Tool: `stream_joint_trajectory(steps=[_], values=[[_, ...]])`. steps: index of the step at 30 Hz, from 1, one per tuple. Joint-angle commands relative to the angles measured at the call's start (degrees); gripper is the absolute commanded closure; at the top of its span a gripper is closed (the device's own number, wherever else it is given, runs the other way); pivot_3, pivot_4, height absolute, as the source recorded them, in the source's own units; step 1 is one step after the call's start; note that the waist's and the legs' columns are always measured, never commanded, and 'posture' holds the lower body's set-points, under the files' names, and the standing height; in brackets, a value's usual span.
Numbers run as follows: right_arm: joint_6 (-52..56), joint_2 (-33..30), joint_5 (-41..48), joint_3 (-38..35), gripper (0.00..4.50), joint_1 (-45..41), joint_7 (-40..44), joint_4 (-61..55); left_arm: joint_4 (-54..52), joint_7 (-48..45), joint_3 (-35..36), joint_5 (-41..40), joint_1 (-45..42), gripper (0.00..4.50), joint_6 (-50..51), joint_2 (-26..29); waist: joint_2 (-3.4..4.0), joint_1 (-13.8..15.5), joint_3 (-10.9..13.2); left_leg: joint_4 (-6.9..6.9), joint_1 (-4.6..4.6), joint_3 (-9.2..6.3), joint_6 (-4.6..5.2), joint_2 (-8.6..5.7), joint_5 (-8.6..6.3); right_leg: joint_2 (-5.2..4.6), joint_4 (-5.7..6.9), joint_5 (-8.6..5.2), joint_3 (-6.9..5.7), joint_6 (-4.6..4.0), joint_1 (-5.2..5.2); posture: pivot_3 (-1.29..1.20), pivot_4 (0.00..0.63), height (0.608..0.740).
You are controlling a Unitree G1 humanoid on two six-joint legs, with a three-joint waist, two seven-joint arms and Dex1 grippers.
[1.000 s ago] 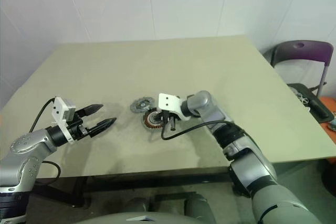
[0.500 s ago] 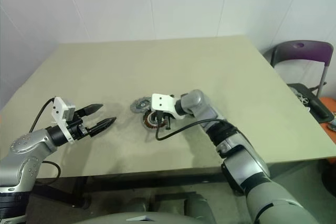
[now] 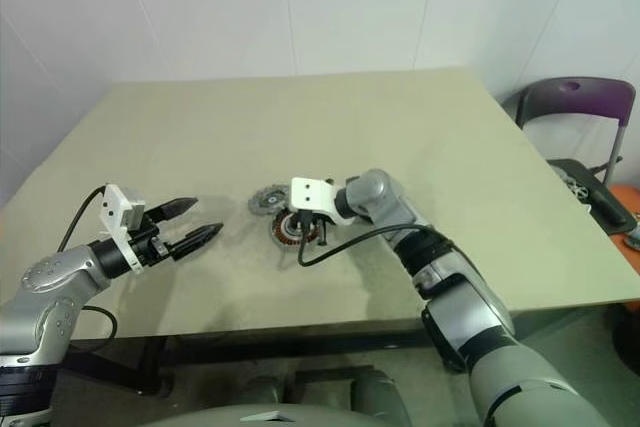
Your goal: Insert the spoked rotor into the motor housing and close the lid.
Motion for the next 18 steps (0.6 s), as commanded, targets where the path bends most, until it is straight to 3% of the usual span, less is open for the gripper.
stream_joint_trajectory(steps=[1, 13, 18], values=[[-1.7, -0.4, -0.9, 0.0, 4.47, -1.9, 0.0, 0.6, -0.9, 0.4, 0.6, -0.4, -1.1, 0.00, -1.3, 0.0, 0.00, 0.0, 0.0, 0.00, 0.00, 0.00, 0.00, 0.00, 0.00, 0.00, 0.00, 0.00, 0.00, 0.00, 0.00, 0.00, 0.000, 0.740], [-2.5, -0.6, -0.9, -0.8, 4.47, -2.4, 1.0, 0.2, -0.7, 0.4, 0.3, -0.2, -1.4, 0.00, -1.5, -0.1, 0.00, 0.0, 0.0, -0.01, -0.01, 0.00, 0.00, 0.00, 0.00, 0.00, 0.00, 0.00, 0.00, 0.00, -0.02, 0.00, 0.000, 0.740], [0.9, 0.5, 3.4, -3.8, 4.47, -2.5, 2.3, -2.7, -0.5, 0.5, 0.2, -0.1, -1.4, 0.00, -1.6, -0.2, 0.00, 0.0, 0.0, -0.01, -0.02, 0.00, 0.00, 0.00, 0.00, 0.00, 0.00, 0.00, 0.00, 0.00, -0.03, 0.00, 0.000, 0.740]])
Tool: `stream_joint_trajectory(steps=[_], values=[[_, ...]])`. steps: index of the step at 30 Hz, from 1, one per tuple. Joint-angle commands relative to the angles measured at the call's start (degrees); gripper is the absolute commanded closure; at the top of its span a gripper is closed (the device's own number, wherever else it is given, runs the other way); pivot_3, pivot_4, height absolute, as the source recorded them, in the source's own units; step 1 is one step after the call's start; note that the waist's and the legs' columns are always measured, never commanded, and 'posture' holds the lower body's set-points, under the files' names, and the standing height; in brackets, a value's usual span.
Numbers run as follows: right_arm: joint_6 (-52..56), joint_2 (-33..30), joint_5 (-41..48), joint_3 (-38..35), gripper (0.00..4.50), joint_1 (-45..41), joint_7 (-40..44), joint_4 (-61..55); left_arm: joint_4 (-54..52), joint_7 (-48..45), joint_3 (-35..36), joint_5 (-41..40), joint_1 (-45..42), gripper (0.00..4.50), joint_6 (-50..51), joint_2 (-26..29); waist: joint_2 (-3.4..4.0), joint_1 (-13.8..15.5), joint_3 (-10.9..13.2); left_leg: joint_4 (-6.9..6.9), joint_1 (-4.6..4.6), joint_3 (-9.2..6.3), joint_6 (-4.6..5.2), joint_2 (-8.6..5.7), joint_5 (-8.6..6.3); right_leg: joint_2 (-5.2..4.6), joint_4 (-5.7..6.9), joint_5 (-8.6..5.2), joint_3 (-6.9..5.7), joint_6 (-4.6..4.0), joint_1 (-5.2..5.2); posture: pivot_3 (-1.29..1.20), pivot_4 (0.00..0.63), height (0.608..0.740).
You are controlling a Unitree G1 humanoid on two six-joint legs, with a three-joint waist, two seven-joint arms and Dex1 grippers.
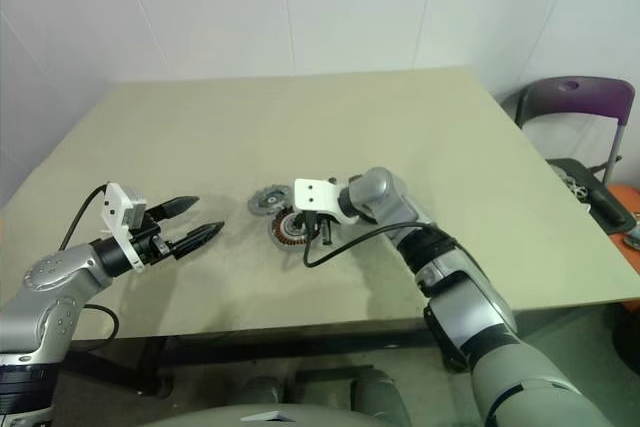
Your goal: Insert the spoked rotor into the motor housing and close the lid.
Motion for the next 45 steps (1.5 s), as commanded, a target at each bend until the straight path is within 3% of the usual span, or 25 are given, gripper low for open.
stream_joint_trajectory(steps=[1, 10, 16, 23, 29, 45], values=[[2.5, 1.0, 4.0, -3.7, 4.47, -2.0, 0.7, -3.6, -0.5, 0.1, 0.3, -0.1, -1.1, 0.00, -1.5, 0.1, 0.00, 0.0, 0.0, 0.00, 0.00, 0.00, 0.00, 0.00, 0.00, 0.00, 0.00, 0.00, 0.00, 0.00, 0.00, 0.00, 0.000, 0.740], [5.8, 2.2, 5.5, -3.8, 4.47, 0.6, 0.4, -3.8, -0.6, 0.4, -0.1, -0.1, -1.4, 0.00, -1.4, -0.1, 0.00, 0.0, 0.0, -0.01, 0.00, 0.00, 0.00, 0.00, 0.00, 0.00, 0.00, 0.00, 0.00, 0.00, 0.00, 0.00, 0.000, 0.740], [2.7, 3.8, 2.3, -0.9, 4.47, 3.7, -1.8, 6.2, -0.6, 0.5, -0.3, -0.1, -1.4, 0.00, -1.5, -0.2, 0.04, -0.1, 0.0, -0.01, 0.03, 0.01, 0.00, -0.01, 0.00, 0.00, 0.01, 0.00, 0.00, 0.00, 0.02, 0.00, 0.000, 0.740], [4.8, 6.4, 7.1, -5.6, 4.47, 2.1, -2.1, 5.7, -0.9, 0.5, 0.4, -0.2, -0.9, 0.00, -1.5, 0.1, 0.04, -1.3, 0.0, -0.08, 0.89, 0.00, 0.00, 0.01, -0.01, 0.01, -0.02, -0.14, 0.01, -0.18, 0.89, 0.00, 0.000, 0.740], [10.7, 7.1, 13.6, -12.4, 4.47, -1.6, -2.8, 3.1, -0.8, 0.5, 0.6, -0.2, -0.9, 0.00, -1.6, 0.2, 0.07, -1.5, 0.0, -0.11, 0.74, -0.04, 0.00, 0.01, 0.00, 0.02, -0.01, -0.03, 0.05, -0.02, 0.67, 0.00, 0.000, 0.740], [11.4, 4.7, 12.9, -12.2, 4.47, -0.7, -2.4, 1.5, 0.2, 0.2, 1.1, -0.2, -0.8, 0.00, -2.1, 0.7, 0.07, -1.4, 0.0, -0.18, 0.05, -0.04, -0.01, 0.01, 0.00, 0.00, -0.03, -0.01, 0.11, 0.00, -0.06, 0.00, 0.000, 0.740]])
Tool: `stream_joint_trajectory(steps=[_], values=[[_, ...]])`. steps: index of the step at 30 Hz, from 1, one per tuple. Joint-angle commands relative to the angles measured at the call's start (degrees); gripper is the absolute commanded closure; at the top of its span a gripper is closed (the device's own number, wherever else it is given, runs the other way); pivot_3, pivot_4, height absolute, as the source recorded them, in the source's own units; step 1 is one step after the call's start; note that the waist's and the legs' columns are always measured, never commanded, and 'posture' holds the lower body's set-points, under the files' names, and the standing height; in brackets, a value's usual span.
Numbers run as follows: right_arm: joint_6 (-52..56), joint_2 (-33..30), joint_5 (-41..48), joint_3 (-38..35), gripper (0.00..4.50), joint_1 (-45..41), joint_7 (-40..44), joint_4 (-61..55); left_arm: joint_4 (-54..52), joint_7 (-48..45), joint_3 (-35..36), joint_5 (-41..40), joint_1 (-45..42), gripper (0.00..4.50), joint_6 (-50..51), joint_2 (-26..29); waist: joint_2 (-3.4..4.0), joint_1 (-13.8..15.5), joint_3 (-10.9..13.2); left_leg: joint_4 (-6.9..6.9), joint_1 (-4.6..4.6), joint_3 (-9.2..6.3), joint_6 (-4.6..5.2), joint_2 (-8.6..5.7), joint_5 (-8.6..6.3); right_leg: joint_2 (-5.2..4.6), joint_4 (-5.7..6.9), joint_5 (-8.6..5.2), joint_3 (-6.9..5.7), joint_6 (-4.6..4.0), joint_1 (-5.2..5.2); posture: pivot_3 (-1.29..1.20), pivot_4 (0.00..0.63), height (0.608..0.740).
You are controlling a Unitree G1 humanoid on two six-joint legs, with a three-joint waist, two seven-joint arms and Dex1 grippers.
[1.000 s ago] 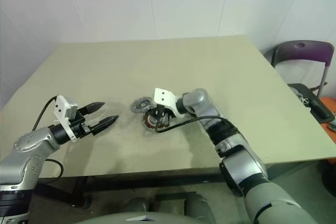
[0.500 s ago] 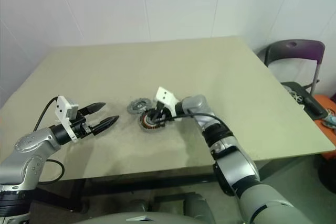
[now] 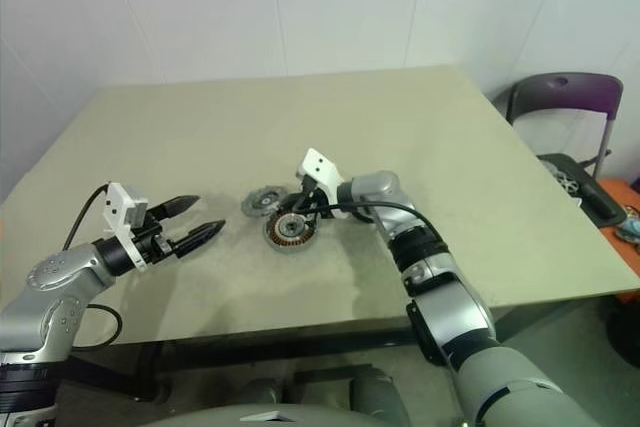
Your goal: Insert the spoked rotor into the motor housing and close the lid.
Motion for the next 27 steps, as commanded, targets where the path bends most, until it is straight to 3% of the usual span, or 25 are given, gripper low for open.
stream_joint_trajectory(steps=[1, 9, 10, 13, 23, 24, 27], values=[[1.1, -2.2, 1.3, -1.5, 4.47, -1.0, 0.9, -3.8, -0.8, -0.2, 1.6, -0.2, -0.2, 0.00, -1.2, 1.1, 0.00, 0.0, 0.0, 0.00, -0.03, 0.00, 0.00, 0.00, 0.00, 0.00, 0.00, 0.00, 0.00, 0.00, -0.03, 0.00, 0.000, 0.740], [15.2, -10.5, 7.4, -6.5, 4.47, 1.9, 2.6, -13.8, -1.7, 0.2, 2.0, -0.5, 1.0, 0.00, -1.1, 1.2, 0.00, 0.3, 0.0, 0.02, -0.13, 0.00, 0.00, -0.01, 0.00, -0.05, -0.04, 0.00, -0.02, 0.00, -0.06, 0.00, 0.000, 0.740], [17.6, -12.2, 8.1, -7.1, 4.31, 2.8, 2.6, -15.3, -1.8, 0.2, 2.0, -0.5, 1.0, 0.00, -1.1, 1.2, 0.00, 0.2, 0.0, 0.03, -0.13, 0.02, 0.00, -0.01, 0.00, -0.05, -0.04, 0.00, -0.02, 0.00, -0.06, 0.00, 0.000, 0.740], [25.3, -16.2, 10.5, -10.2, 3.66, 4.7, 1.0, -17.8, -1.7, 0.1, 1.9, -0.5, 1.0, 0.00, -1.0, 1.3, 0.00, 0.3, 0.0, 0.04, -0.13, 0.07, 0.00, -0.01, 0.00, -0.04, -0.04, -0.01, -0.03, 0.00, -0.05, 0.00, 0.000, 0.740], [45.8, -20.2, 17.5, -19.8, 0.24, 5.8, -6.1, -12.5, -1.0, 0.0, 0.9, -0.1, 0.0, 0.00, -1.2, 1.1, -0.01, 0.2, 0.0, 0.07, -0.14, 0.12, 0.01, -0.01, 0.00, -0.02, -0.04, -0.01, -0.02, 0.00, -0.04, 0.00, 0.000, 0.740], [47.5, -20.5, 18.2, -20.7, 0.01, 5.8, -6.5, -10.9, -0.8, 0.0, 0.8, 0.0, -0.1, 0.00, -1.3, 1.0, -0.01, 0.2, 0.0, 0.07, -0.12, 0.12, 0.01, -0.01, 0.00, -0.02, -0.06, -0.01, -0.02, 0.00, -0.01, 0.00, 0.000, 0.740], [49.7, -20.7, 18.6, -22.3, 0.01, 6.2, -9.1, -7.5, -0.7, -0.1, 0.7, 0.0, -0.1, 0.00, -1.5, 0.9, -0.01, 0.2, 0.0, 0.09, -0.13, 0.12, 0.01, -0.03, 0.00, -0.04, -0.07, -0.01, -0.02, 0.00, 0.01, 0.00, 0.000, 0.740]])
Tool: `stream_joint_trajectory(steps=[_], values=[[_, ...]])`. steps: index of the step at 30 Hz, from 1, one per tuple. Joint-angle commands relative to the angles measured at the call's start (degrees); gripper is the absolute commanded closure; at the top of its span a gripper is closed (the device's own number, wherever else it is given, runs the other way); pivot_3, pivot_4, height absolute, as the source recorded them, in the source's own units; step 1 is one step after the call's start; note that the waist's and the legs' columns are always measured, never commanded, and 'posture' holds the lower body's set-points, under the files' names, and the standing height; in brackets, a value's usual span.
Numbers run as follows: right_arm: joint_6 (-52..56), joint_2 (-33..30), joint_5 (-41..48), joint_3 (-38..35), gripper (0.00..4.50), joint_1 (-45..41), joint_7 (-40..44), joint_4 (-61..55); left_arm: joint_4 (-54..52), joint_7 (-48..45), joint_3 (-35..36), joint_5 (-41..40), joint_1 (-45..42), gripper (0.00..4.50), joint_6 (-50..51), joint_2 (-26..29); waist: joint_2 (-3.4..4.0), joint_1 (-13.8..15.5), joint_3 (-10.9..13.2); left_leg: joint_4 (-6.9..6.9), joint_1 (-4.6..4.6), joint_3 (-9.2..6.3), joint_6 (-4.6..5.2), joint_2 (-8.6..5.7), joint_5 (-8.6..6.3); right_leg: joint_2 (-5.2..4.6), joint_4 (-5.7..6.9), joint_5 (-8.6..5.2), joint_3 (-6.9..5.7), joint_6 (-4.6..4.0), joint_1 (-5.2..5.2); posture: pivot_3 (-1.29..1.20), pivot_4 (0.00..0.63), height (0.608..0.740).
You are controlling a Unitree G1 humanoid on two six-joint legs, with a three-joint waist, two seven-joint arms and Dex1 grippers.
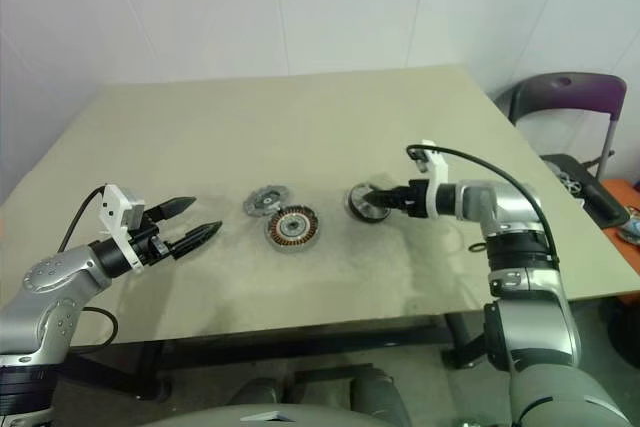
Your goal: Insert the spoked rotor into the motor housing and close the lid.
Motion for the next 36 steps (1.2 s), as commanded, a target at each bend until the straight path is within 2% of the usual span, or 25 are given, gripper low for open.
stream_joint_trajectory(steps=[1, 10, 17, 23, 36], values=[[3.4, -0.3, 2.1, -4.0, 0.01, -0.7, -3.6, 3.4, -0.9, -0.2, 0.3, 0.0, -0.9, 0.00, -1.3, 0.4, 0.00, 0.0, 0.0, 0.00, 0.00, 0.00, 0.00, 0.00, 0.00, 0.00, 0.00, 0.00, 0.00, 0.00, 0.00, 0.00, 0.000, 0.740], [7.4, 0.9, 5.8, -8.9, 0.01, -2.5, -8.3, 7.4, -0.9, -0.3, 0.5, -0.1, -0.7, 0.00, -1.3, 0.5, 0.00, -0.1, 0.0, 0.00, 0.01, 0.02, 0.00, 0.00, 0.00, 0.03, 0.01, 0.00, 0.00, 0.01, 0.01, 0.00, 0.000, 0.740], [11.6, 2.8, 5.5, -7.5, 0.01, -4.6, -11.1, 12.3, -0.5, -0.5, 0.3, 0.0, -1.0, 0.00, -1.5, 0.5, -0.02, -0.3, 0.0, 0.00, 0.06, 0.03, 0.00, 0.02, 0.00, 0.06, 0.01, 0.00, 0.01, 0.01, 0.04, 0.00, 0.000, 0.740], [9.8, 5.1, 5.2, -8.0, 0.01, -7.0, -12.4, 16.8, -0.8, -0.4, 0.2, 0.2, -0.9, 0.00, -1.4, 0.5, -0.05, -1.1, 0.0, 0.00, 0.22, 0.03, 0.00, 0.05, 0.00, 0.11, 0.01, 0.00, 0.00, 0.01, 0.19, 0.00, 0.000, 0.740], [11.4, 9.7, 6.6, -10.5, 0.01, -8.7, -14.4, 16.9, -1.3, -0.1, 0.7, 0.0, -0.5, 0.00, -1.4, 0.6, -0.05, -1.8, 0.0, 0.00, 0.26, 0.02, 0.00, 0.09, 0.00, 0.14, 0.03, 0.01, 0.02, 0.02, 0.20, 0.00, 0.000, 0.740]])
